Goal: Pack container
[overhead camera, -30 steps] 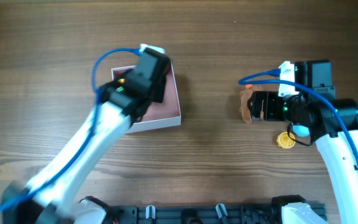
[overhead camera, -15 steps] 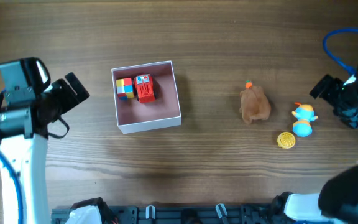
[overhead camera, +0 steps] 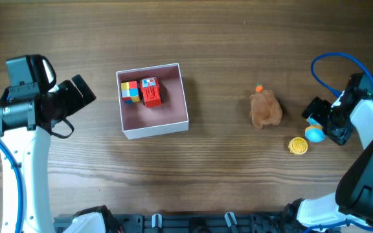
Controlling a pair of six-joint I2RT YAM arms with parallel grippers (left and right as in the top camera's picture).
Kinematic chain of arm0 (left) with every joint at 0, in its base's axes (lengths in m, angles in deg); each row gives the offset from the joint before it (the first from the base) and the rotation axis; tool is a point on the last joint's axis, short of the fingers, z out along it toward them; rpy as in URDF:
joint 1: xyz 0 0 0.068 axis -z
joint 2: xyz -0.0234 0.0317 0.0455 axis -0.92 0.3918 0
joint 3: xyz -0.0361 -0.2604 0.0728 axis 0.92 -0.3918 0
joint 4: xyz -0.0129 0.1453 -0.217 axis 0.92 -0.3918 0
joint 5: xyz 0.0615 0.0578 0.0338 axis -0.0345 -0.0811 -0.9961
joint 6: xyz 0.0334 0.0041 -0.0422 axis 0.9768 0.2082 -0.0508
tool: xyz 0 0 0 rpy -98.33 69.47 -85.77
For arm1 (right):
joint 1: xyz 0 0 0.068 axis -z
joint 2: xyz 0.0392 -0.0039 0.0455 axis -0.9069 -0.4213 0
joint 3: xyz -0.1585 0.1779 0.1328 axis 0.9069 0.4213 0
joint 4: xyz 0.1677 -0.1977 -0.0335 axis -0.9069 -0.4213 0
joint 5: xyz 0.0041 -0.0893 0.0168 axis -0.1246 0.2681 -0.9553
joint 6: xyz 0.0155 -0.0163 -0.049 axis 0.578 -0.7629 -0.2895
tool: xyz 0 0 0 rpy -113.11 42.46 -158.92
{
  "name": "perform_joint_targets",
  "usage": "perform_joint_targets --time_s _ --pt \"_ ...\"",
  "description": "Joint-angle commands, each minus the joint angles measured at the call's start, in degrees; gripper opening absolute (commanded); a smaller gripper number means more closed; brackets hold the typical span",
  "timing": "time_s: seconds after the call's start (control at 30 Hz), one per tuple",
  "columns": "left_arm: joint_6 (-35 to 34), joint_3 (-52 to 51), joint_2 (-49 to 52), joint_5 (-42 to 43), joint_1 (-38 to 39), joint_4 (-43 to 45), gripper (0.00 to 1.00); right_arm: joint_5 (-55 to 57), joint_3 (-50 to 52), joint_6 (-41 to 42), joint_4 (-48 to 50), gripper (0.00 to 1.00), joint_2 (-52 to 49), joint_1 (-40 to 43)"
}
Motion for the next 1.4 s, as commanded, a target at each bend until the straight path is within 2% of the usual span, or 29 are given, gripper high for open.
perform_joint_targets --time_s 0.0,0.03,0.17,0.33,0.47,0.6,0.73,0.87,0.9,1.03,1.13,1.2,1.37 --pt "1.2 -0.2 0.3 0.9 -0.2 0.0 1.0 -1.1 3.3 -0.5 2.9 0.94 -0.9 0.0" --pt "1.2 -0.2 0.3 0.9 -0.2 0.0 1.0 -1.1 3.6 -0.5 3.2 0.91 -0.9 0.0" --pt "1.2 -0.2 0.3 0.9 -0.2 0.0 1.0 -1.1 3.6 -0.3 3.3 0.62 -0.9 0.0" --pt "1.2 -0.2 0.3 0.9 -0.2 0.0 1.0 -1.1 3.6 0.7 3.3 0.37 -0.9 0.0" --pt "1.2 -0.2 0.3 0.9 -0.2 0.0 1.0 -1.1 3.5 0.7 3.3 0.04 -0.9 0.0" --pt "1.2 -0.2 0.3 0.9 -0.2 0.0 1.0 -1.1 0.4 0.7 -0.1 0.04 -0.5 -0.1" --pt "1.2 -0.2 0.3 0.9 -0.2 0.0 1.0 -1.8 -7.9 -1.3 -7.2 0.04 4.0 -3.3" --pt "1.1 -0.2 0.3 0.9 -0.2 0.0 1.0 -1.9 -19.6 -4.0 -13.0 0.04 11.4 -13.8" --pt "1.1 -0.2 0.3 0.9 -0.2 0.0 1.0 -1.9 -23.9 -4.0 -13.5 0.04 13.9 -21.2" --pt "1.1 -0.2 0.3 0.9 -0.2 0.0 1.0 -0.3 -28.4 -3.8 -6.6 0.04 15.6 -40.1" --pt "1.1 -0.2 0.3 1.0 -0.2 -0.1 1.0 2.6 -28.4 -3.4 0.1 0.04 12.2 -51.3" --pt "1.1 -0.2 0.3 1.0 -0.2 -0.3 1.0 2.6 -28.4 -3.4 4.9 0.04 6.7 -56.8" --pt "1.1 -0.2 0.3 0.9 -0.2 -0.6 1.0 5.9 -30.9 -4.0 10.4 0.04 -3.7 -61.9"
